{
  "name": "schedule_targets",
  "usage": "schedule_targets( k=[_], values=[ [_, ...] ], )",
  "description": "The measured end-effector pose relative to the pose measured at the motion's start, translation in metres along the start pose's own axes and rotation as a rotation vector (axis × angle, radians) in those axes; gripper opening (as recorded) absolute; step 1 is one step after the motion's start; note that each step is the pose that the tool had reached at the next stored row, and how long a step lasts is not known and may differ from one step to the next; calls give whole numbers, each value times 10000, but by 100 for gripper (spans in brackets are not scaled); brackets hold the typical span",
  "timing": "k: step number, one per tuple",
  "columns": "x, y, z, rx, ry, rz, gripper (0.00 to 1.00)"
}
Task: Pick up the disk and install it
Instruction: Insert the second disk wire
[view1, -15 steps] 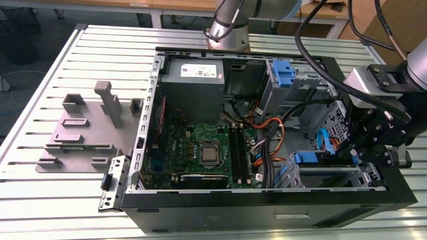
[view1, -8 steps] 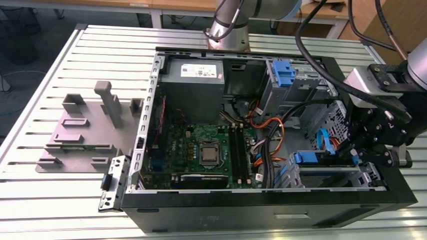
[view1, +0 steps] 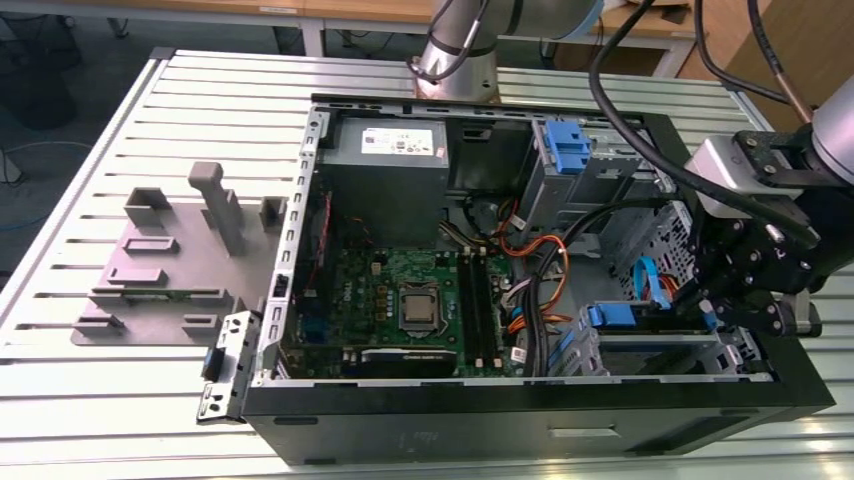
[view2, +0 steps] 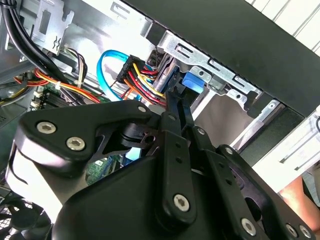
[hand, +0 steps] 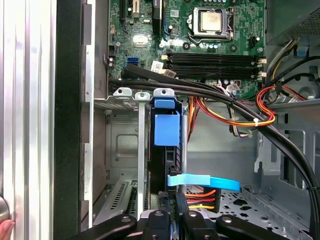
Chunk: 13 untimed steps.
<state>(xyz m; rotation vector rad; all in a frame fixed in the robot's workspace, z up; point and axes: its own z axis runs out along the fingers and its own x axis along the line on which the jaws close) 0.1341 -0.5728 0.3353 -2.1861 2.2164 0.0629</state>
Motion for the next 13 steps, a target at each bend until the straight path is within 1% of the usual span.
schedule_targets(
  k=[10,13],
  values=[
    [-3,0,7,1,-3,2,16],
    [-5,0,-8,0,-1,4,16]
  ],
)
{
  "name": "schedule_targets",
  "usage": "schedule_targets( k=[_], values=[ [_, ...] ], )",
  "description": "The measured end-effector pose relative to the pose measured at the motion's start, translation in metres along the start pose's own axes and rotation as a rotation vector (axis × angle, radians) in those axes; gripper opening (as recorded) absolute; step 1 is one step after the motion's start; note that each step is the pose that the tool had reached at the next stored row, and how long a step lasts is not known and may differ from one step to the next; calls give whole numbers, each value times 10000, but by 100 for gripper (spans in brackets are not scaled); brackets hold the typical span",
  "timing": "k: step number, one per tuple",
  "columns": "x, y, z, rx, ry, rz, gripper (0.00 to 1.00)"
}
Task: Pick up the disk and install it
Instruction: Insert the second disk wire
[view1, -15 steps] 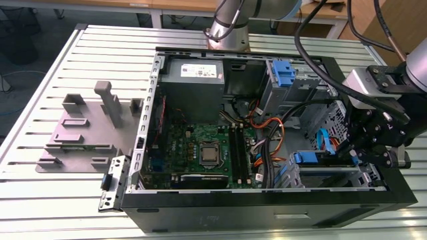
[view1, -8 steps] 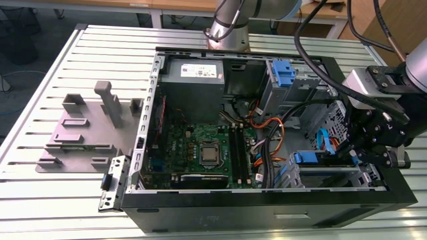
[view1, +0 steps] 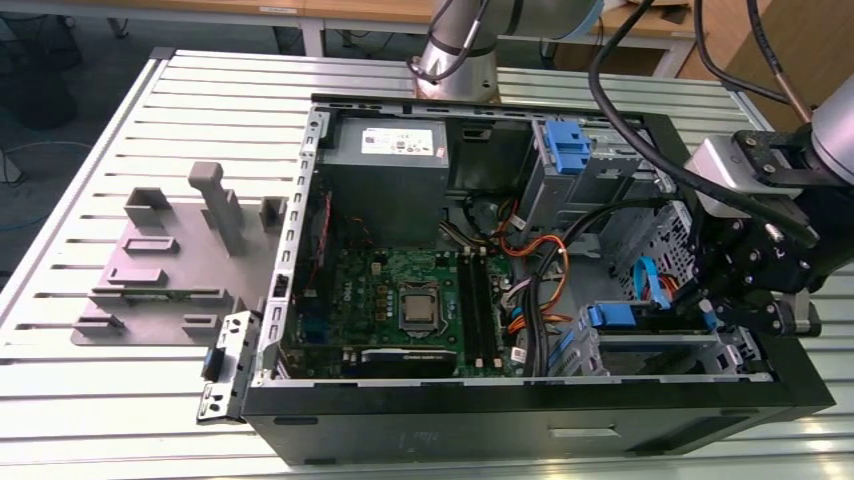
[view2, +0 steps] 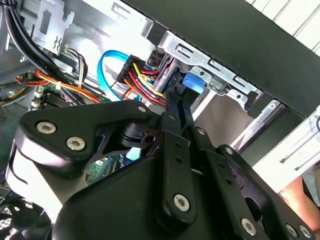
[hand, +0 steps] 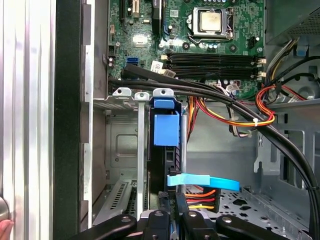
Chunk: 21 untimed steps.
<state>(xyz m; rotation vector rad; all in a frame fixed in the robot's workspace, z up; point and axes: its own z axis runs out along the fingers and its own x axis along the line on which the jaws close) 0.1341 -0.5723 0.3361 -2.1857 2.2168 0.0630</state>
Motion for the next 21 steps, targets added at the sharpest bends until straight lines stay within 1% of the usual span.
schedule_targets(
  k=[2,13,21],
  values=[
    [0,0,-13,0,-2,1,16],
    [-9,0,-7,3,0,56,16],
    [-9,0,20,5,21,75,16]
  ],
)
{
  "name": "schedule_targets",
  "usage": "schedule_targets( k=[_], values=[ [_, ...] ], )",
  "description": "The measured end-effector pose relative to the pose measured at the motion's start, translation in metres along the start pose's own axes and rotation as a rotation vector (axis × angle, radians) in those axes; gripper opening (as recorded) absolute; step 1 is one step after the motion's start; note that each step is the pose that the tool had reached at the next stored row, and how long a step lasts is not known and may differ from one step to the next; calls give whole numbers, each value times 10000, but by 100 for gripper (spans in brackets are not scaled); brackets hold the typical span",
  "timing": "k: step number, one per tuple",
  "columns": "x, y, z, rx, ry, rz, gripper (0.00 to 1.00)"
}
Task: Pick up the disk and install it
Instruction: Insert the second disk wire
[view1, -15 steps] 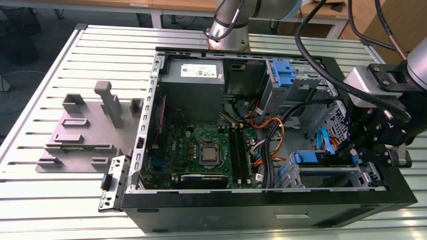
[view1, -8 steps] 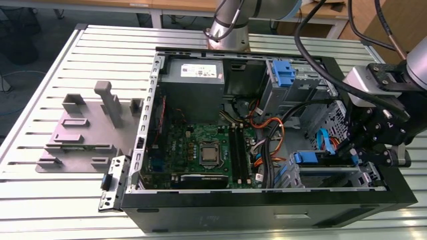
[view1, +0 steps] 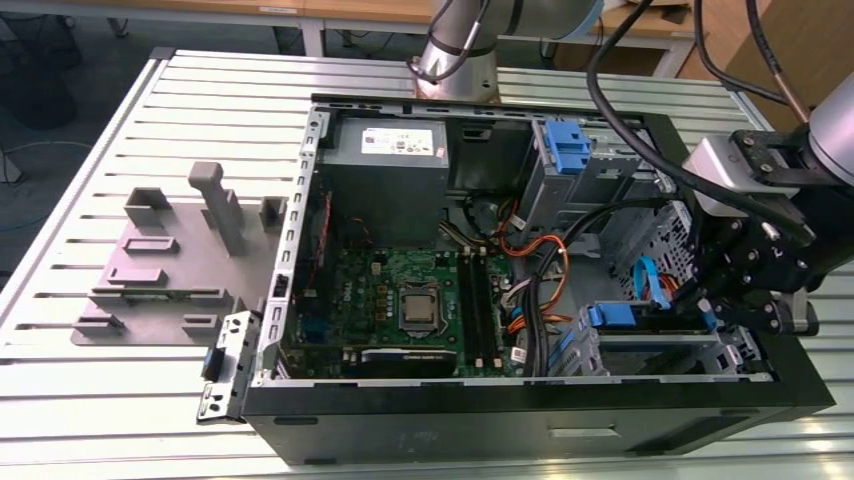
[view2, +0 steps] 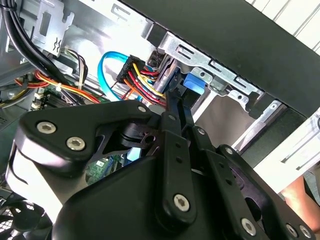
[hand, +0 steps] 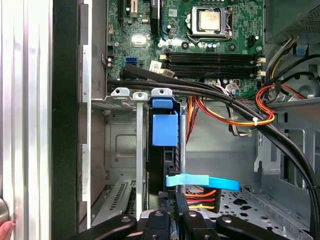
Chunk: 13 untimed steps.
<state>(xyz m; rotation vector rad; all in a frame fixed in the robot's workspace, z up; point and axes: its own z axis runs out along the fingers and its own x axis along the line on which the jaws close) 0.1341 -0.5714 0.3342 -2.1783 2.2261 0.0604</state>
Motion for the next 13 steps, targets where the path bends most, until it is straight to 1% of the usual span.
schedule_targets(
  k=[13],
  values=[
    [1,0,22,0,1,1,16]
  ],
)
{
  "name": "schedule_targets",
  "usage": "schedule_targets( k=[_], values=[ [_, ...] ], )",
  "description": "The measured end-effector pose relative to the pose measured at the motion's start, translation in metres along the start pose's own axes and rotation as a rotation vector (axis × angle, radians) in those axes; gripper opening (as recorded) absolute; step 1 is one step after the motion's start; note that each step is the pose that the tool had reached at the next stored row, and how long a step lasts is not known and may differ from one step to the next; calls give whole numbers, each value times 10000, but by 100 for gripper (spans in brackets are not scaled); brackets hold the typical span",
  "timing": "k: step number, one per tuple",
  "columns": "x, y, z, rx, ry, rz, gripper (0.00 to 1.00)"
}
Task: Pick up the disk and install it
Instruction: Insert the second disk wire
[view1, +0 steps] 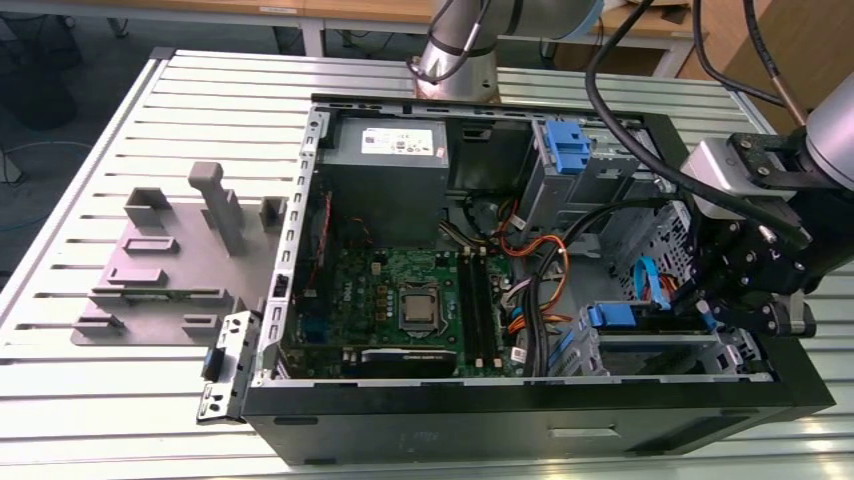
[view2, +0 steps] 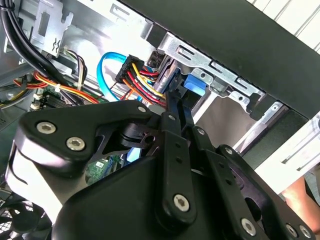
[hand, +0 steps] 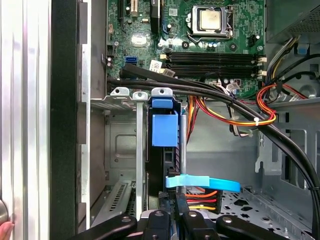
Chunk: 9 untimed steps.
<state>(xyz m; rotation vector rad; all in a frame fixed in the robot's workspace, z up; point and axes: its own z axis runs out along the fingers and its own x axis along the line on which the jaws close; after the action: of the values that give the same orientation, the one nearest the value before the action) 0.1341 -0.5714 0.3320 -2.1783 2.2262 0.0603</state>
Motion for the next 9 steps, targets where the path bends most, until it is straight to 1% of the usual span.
schedule_targets(
  k=[9],
  values=[
    [0,0,11,0,1,-1,16]
  ],
)
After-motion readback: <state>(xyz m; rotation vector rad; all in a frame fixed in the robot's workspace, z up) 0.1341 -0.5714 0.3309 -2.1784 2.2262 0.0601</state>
